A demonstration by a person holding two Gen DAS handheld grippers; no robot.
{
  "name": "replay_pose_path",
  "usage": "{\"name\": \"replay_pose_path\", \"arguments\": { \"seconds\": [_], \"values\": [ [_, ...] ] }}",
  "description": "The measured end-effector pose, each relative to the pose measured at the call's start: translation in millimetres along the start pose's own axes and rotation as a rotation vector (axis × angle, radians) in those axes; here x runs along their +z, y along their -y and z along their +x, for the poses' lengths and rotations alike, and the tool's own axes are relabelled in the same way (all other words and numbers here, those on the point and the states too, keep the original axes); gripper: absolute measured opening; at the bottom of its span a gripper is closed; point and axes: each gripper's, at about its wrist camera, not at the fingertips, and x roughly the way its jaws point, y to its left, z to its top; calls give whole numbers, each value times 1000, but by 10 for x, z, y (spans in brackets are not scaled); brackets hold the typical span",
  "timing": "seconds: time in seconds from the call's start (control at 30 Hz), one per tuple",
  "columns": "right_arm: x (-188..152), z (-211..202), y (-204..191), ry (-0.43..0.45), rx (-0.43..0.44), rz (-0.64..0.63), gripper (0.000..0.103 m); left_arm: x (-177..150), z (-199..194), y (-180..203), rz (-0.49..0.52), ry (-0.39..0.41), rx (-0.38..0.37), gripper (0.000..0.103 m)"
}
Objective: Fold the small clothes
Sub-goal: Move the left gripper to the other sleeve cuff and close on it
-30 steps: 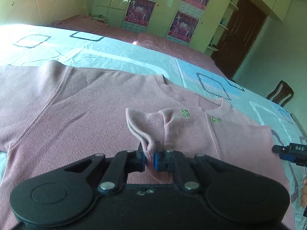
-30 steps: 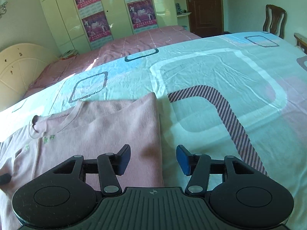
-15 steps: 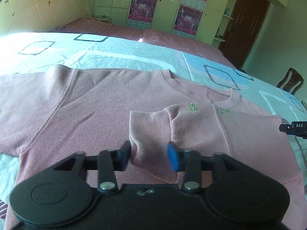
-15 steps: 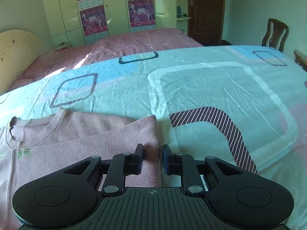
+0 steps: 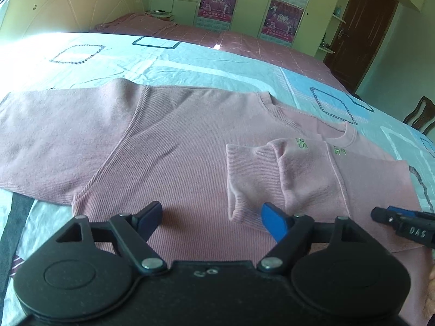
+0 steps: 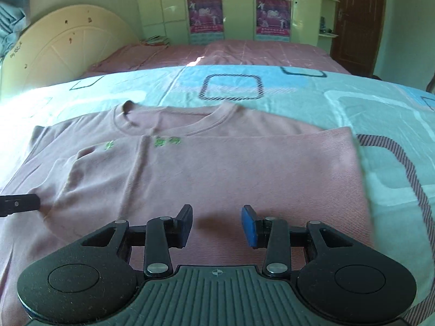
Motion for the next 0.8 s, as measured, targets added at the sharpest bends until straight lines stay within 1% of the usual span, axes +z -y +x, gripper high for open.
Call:
{"name": "replay_pose_path", "arguments": {
  "seconds": [0.03,0.07,0.13,0.2,0.27,0.37,0.47,0.57,0.67,0.73,0.8],
  "values": [
    [-3,12,-73,0,-20,-25,40,2,-32,-39,-8,-5,-3,80],
    [16,-20,-128,13,-22,-32,40,3,-69,-75,-11,-4,-8,80],
    [62,-111,-221,40,24,-17,40,3,-161,-171,-6,9,-4,81],
    [101,-171,-394,57,43,-40,40,11,-232,-296,-14,13,6,81],
    [112,-145,-576,47,69,-52,40,21,-296,-451,-43,16,14,81],
    [107,-74,-813,28,99,-33,40,33,-391,-706,-88,18,28,81],
    [114,-21,-1042,22,133,-24,40,26,-471,-974,-115,25,58,81],
    [127,53,-1248,11,140,-42,40,34,-528,-1302,-162,27,95,80],
    [112,199,-1385,-35,113,-65,40,56,-578,-1632,-225,31,121,80],
    [132,185,-1400,-28,119,-43,40,77,-615,-1839,-260,36,141,80],
    [174,109,-1421,6,143,-23,40,93,-651,-2033,-294,47,167,80]
  ]
}}
